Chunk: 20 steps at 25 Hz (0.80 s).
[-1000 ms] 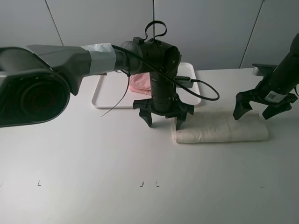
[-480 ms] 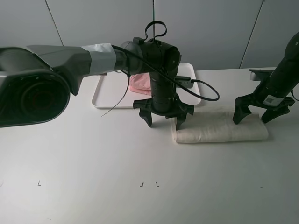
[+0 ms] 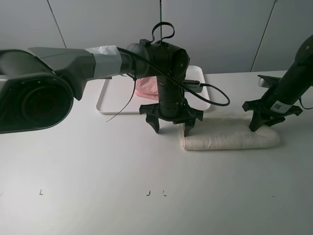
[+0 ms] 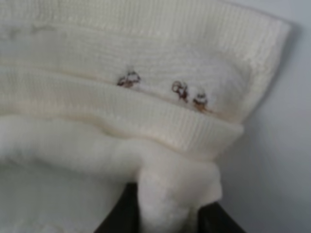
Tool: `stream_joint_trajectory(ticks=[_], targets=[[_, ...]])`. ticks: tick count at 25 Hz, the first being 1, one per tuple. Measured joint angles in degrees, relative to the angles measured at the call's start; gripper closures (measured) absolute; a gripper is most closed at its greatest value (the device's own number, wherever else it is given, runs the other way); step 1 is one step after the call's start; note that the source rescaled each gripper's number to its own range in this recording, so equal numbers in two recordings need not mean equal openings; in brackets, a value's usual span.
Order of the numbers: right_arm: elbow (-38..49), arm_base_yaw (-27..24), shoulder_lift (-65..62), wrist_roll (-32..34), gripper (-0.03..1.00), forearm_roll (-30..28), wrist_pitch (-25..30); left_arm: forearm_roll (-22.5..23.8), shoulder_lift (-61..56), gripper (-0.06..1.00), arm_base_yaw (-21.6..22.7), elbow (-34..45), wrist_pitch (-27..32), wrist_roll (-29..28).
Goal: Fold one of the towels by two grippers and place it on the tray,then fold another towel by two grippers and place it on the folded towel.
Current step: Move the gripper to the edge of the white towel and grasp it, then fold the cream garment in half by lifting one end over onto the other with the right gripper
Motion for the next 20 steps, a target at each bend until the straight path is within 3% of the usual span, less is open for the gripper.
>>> stream_joint_trajectory(ticks=[2,13,20], targets=[[0.00,0.00,0.10,-0.13,0.90,0.58,0.36,0.00,0.00,-0.04,0.00,0.00,0.00,0.00],[0.34,-0.02,-2.45,-1.34,0.90,1.69,1.07,0.00,0.00,-0.04,0.00,0.00,-0.11,0.99],[0.55,-0.02,-8.22,-1.55,0.90,10.12,5.33,0.00,0.00,-0.04,0.10,0.00,-0.11,1.55]])
